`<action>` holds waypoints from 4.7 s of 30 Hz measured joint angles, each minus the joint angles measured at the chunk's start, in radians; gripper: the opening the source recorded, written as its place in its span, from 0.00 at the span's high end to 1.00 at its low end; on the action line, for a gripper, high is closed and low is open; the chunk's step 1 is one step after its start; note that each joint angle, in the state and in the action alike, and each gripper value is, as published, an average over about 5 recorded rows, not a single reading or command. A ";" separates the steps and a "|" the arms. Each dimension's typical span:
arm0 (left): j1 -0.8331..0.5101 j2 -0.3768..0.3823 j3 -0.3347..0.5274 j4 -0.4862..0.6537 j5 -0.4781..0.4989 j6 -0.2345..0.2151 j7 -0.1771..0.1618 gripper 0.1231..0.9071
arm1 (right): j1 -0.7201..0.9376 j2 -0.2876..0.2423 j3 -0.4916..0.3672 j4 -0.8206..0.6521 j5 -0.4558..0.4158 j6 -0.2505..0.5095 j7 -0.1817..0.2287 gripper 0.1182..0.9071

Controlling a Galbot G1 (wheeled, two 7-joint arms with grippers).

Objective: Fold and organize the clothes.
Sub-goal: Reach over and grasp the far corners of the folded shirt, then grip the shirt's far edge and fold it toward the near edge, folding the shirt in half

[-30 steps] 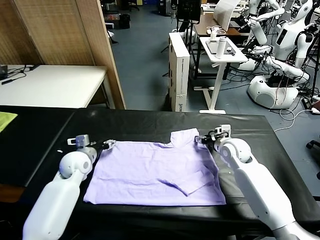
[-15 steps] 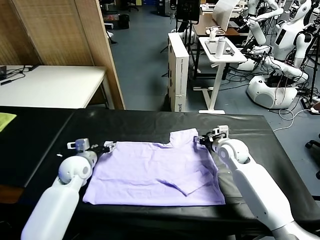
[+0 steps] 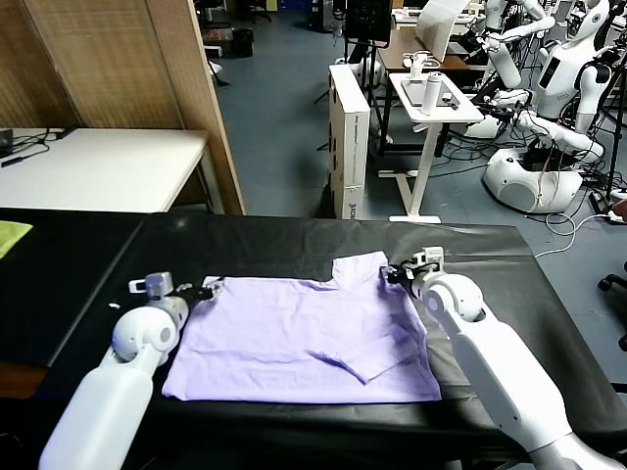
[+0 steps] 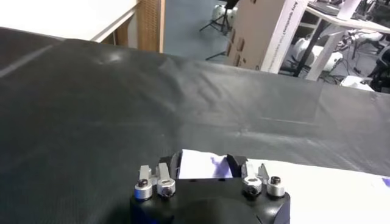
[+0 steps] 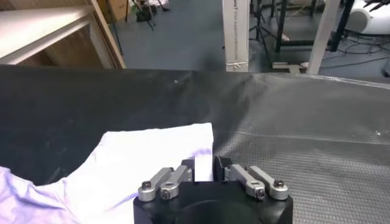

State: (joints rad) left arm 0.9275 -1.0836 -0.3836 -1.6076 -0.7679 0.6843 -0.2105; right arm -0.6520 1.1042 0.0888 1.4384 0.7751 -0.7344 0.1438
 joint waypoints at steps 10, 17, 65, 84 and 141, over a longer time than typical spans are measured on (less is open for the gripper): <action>0.002 0.003 -0.001 -0.002 -0.002 -0.006 0.004 0.67 | -0.007 0.003 0.003 0.002 -0.010 0.000 -0.009 0.97; 0.005 0.004 -0.001 -0.008 -0.001 -0.015 0.008 0.84 | -0.018 0.002 0.015 0.020 -0.011 -0.001 -0.011 0.97; 0.366 0.038 -0.233 -0.438 -0.023 -0.071 0.003 0.97 | -0.385 -0.322 0.241 0.589 0.128 -0.002 -0.015 0.97; 0.444 0.004 -0.245 -0.432 0.070 -0.157 0.053 0.97 | -0.585 -0.405 0.287 0.686 0.130 -0.002 -0.002 0.97; 0.829 -0.135 -0.270 -0.619 0.234 -0.335 -0.008 0.20 | -0.665 -0.430 0.306 0.733 0.132 -0.002 -0.001 0.05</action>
State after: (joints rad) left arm 1.7568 -1.2182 -0.6536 -2.2267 -0.5335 0.3493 -0.2186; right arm -1.3168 0.6738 0.3946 2.1709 0.9068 -0.7364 0.1424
